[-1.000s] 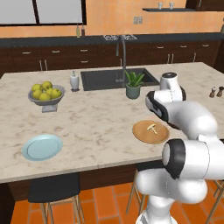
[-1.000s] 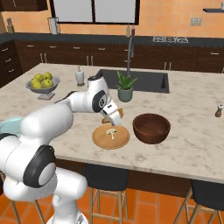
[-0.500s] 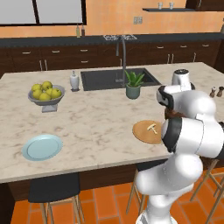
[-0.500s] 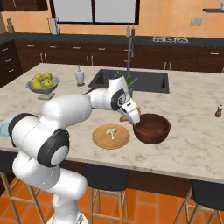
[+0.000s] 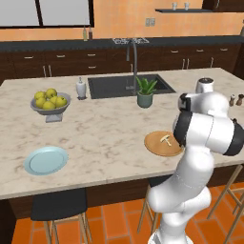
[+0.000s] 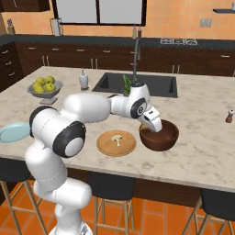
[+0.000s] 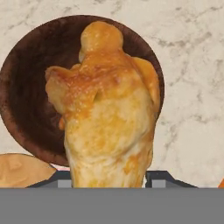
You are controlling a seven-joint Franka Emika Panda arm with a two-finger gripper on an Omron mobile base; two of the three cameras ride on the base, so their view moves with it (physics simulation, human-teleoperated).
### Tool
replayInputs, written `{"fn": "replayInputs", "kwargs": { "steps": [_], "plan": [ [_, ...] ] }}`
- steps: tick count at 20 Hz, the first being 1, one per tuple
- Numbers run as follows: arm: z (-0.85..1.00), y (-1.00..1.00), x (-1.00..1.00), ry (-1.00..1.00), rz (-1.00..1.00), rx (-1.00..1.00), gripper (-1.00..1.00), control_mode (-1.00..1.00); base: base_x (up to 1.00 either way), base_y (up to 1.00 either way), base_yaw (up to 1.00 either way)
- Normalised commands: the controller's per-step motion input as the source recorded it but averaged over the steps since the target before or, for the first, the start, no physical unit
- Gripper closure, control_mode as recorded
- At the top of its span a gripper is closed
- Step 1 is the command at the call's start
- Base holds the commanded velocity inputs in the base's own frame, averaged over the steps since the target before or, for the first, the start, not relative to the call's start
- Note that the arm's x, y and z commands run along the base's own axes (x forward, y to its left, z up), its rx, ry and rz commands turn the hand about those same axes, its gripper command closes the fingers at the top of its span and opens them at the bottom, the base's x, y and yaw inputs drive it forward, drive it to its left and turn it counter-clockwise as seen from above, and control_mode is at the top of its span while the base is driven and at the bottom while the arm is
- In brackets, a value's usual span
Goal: Pick the chicken drumstick and mushroom from their plates and place them in the bowl. Then put the bowl in the fridge.
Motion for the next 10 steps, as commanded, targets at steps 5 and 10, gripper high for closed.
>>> {"fn": "replayInputs", "kwargs": {
  "steps": [5,10],
  "plan": [
    [-0.42,-0.33,0.38,0.0,0.04,0.0,1.0,-1.0,0.0,0.0,0.0],
    [-0.31,-0.01,0.11,0.0,0.0,0.0,1.0,-1.0,0.0,0.0,0.0]
  ]
}}
